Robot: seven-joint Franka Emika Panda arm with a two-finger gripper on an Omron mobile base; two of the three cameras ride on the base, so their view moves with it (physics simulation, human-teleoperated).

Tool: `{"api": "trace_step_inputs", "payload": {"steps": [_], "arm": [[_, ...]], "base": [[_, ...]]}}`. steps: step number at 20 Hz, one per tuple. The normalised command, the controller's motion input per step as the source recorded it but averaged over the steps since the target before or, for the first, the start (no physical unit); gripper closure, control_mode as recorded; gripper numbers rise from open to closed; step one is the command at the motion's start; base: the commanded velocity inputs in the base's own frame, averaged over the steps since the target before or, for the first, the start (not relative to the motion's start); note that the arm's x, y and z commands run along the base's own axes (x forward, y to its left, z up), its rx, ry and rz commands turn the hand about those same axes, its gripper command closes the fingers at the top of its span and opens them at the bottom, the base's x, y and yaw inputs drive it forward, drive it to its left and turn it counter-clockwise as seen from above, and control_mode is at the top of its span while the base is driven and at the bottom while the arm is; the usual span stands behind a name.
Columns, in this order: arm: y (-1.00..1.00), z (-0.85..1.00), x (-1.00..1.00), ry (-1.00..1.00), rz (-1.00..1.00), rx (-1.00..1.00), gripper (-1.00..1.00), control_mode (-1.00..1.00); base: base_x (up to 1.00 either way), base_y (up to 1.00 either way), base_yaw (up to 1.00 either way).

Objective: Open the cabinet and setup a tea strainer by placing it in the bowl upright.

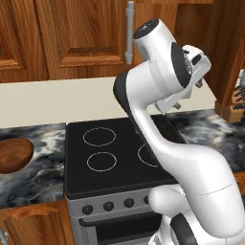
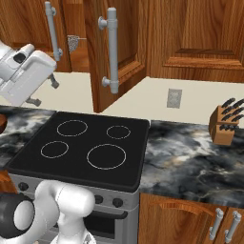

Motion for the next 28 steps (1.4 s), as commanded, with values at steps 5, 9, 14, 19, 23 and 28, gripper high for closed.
{"api": "trace_step_inputs", "payload": {"steps": [5,9,14,19,23,28], "arm": [[-0.01,0.19,0.35,0.08,0.02,-0.15,-1.00,-1.00],[-0.14,0.28,0.49,0.00,0.00,-0.20,-1.00,-1.00],[-0.17,0.20,0.38,0.00,0.00,-0.21,-1.00,-1.00],[-0.62,0.00,0.14,0.00,-0.05,-0.16,-1.00,-1.00],[-0.55,0.00,0.10,0.00,-0.01,-0.17,-1.00,-1.00],[-0.57,0.00,0.13,0.00,-0.13,-0.19,-1.00,-1.00]], "base": [[0.00,0.00,0.00],[0.00,0.00,0.00],[0.00,0.00,0.00],[0.00,0.00,0.00],[0.00,0.00,0.00],[0.00,0.00,0.00]]}}
